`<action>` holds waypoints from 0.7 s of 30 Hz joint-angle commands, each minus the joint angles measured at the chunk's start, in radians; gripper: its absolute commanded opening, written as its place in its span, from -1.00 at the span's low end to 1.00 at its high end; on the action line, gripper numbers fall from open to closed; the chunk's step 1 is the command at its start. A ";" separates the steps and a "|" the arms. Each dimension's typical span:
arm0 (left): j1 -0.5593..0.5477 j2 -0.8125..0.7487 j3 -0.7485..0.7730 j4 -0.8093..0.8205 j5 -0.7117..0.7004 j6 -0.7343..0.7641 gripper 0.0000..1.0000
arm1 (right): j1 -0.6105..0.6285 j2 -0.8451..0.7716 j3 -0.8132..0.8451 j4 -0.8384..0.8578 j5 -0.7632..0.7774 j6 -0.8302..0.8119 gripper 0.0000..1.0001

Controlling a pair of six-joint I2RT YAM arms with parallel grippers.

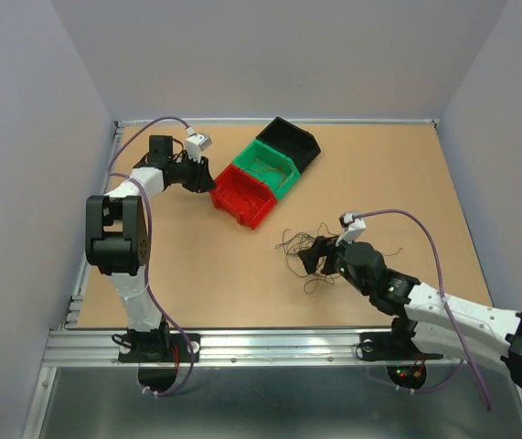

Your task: Untangle the cables

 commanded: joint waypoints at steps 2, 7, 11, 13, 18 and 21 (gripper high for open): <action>-0.031 -0.108 -0.130 -0.045 0.124 0.046 -0.33 | 0.000 0.133 0.114 0.177 -0.075 -0.023 0.66; -0.126 -0.121 -0.155 -0.182 0.195 0.197 -0.14 | 0.000 0.245 0.136 0.240 -0.098 -0.014 0.66; -0.150 -0.182 -0.181 -0.185 0.189 0.234 0.13 | 0.000 0.288 0.154 0.251 -0.099 -0.014 0.66; -0.138 -0.205 -0.198 -0.161 0.187 0.225 0.18 | 0.000 0.293 0.154 0.255 -0.099 -0.011 0.66; -0.129 -0.234 -0.222 -0.086 0.146 0.188 -0.02 | 0.000 0.293 0.137 0.272 -0.101 -0.003 0.66; -0.129 -0.243 -0.236 -0.044 0.110 0.173 -0.19 | 0.000 0.284 0.119 0.280 -0.096 0.002 0.66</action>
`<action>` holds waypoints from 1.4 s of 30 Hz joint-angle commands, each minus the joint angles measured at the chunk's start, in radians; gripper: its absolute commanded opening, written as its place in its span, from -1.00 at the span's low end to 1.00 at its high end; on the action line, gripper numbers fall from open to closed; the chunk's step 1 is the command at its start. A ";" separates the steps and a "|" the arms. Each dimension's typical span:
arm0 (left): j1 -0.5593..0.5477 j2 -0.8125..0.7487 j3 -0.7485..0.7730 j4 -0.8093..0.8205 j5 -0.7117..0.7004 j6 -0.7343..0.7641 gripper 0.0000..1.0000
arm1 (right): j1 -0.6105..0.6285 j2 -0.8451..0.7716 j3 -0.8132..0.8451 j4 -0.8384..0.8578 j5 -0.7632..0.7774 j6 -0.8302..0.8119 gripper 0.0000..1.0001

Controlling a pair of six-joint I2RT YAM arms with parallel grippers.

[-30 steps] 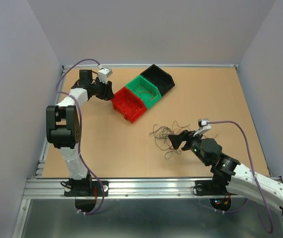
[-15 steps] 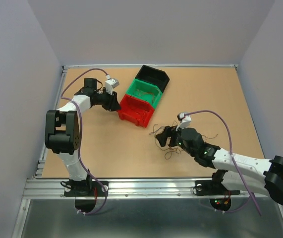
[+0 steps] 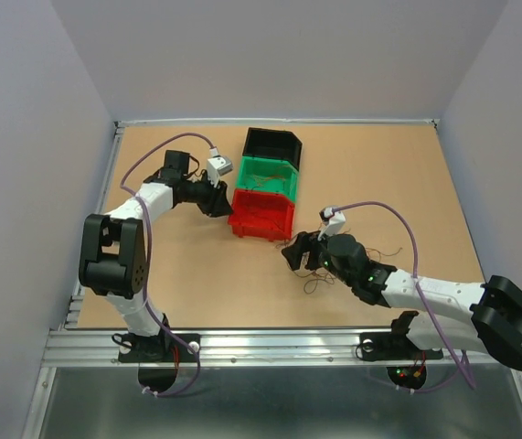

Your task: Untangle the cables

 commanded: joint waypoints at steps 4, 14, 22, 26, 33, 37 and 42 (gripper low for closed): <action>0.003 -0.077 -0.043 0.105 -0.058 -0.024 -0.54 | 0.001 -0.014 0.026 0.077 0.019 0.006 0.66; 0.002 -0.140 -0.094 0.158 -0.066 -0.012 -0.28 | 0.000 -0.053 -0.003 -0.007 0.188 0.019 0.63; -0.069 -0.260 -0.178 0.267 -0.190 -0.045 0.26 | 0.000 -0.039 0.006 -0.159 0.369 0.057 0.52; -0.112 -0.208 -0.159 0.293 -0.290 -0.085 0.36 | -0.003 0.056 0.044 -0.176 0.395 0.060 0.36; -0.133 -0.047 -0.067 0.277 -0.386 -0.119 0.13 | -0.002 0.192 0.127 -0.188 0.399 0.049 0.06; -0.135 -0.033 -0.066 0.272 -0.438 -0.117 -0.46 | -0.002 0.176 0.124 -0.187 0.363 0.051 -0.45; -0.110 -0.105 -0.112 0.295 -0.521 -0.108 -0.55 | -0.003 0.085 0.084 -0.183 0.288 0.033 -0.99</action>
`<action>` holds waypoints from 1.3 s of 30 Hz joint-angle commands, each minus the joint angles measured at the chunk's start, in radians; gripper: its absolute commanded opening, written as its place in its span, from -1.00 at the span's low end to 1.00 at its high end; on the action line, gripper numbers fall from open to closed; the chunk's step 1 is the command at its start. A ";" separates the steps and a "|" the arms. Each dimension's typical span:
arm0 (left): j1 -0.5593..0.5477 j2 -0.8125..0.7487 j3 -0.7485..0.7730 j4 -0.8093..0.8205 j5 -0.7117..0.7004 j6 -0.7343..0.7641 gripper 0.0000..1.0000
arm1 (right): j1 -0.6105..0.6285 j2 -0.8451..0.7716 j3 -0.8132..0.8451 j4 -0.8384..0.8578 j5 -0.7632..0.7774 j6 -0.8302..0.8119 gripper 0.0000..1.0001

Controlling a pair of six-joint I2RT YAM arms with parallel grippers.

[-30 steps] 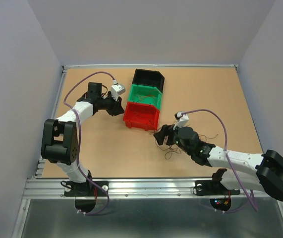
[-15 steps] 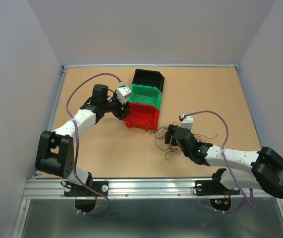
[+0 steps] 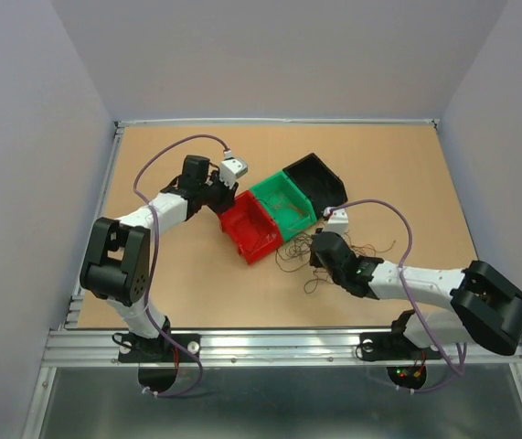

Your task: Untangle the cables

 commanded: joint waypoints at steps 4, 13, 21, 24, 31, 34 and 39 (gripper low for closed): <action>0.068 -0.101 -0.030 0.034 -0.102 0.006 -0.56 | 0.000 -0.131 -0.016 0.037 -0.145 -0.035 -0.99; 0.170 -0.134 -0.037 0.082 -0.161 -0.006 -0.62 | 0.003 -0.185 -0.075 0.155 -0.454 -0.096 -0.99; 0.193 -0.265 -0.068 0.120 -0.159 0.010 0.29 | 0.009 -0.223 -0.082 0.193 -0.512 -0.109 -0.23; 0.193 -0.306 -0.054 0.089 -0.131 0.015 0.36 | 0.009 -0.252 -0.076 0.146 -0.463 -0.103 -0.10; 0.064 -0.363 0.051 -0.082 -0.022 0.064 0.38 | 0.009 -0.330 -0.110 0.097 -0.439 -0.077 -0.21; -0.068 -0.348 0.088 -0.112 -0.062 0.073 0.43 | 0.009 -0.341 -0.105 0.075 -0.437 -0.049 0.06; -0.286 -0.247 0.171 -0.130 -0.051 0.046 0.43 | 0.009 -0.454 -0.098 -0.021 -0.347 0.073 0.33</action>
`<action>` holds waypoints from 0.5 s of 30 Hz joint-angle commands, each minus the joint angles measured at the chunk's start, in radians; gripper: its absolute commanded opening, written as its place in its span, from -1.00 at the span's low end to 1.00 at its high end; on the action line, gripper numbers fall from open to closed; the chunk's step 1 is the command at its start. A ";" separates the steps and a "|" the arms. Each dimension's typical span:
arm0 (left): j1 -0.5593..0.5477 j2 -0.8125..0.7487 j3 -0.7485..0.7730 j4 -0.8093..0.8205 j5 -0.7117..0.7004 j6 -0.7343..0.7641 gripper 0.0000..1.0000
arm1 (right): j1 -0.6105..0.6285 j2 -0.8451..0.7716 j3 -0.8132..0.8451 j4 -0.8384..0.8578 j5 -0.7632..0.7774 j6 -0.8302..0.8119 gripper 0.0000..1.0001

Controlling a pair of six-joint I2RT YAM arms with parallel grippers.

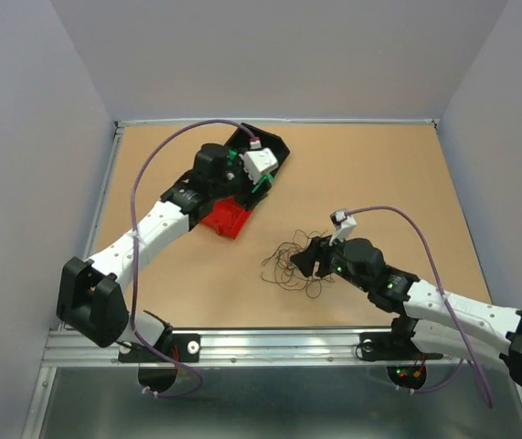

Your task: Untangle the cables

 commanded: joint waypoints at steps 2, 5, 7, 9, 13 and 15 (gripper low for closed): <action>-0.128 0.077 0.072 0.002 0.026 0.007 0.43 | 0.007 -0.175 0.018 -0.132 0.127 0.128 0.55; -0.174 0.127 0.075 0.040 0.065 -0.019 0.43 | 0.007 -0.258 0.094 -0.204 0.267 0.124 0.67; -0.205 0.179 0.072 0.040 0.107 -0.040 0.43 | 0.006 -0.257 0.146 -0.238 0.464 0.092 0.71; -0.229 0.201 0.032 0.059 0.133 -0.057 0.43 | 0.004 -0.200 0.166 -0.236 0.621 0.066 0.93; -0.256 0.241 -0.032 0.091 0.145 -0.076 0.43 | -0.002 -0.079 0.205 -0.230 0.748 0.092 1.00; -0.256 0.255 -0.040 0.080 0.164 -0.068 0.43 | -0.003 -0.071 0.202 -0.223 0.748 0.078 1.00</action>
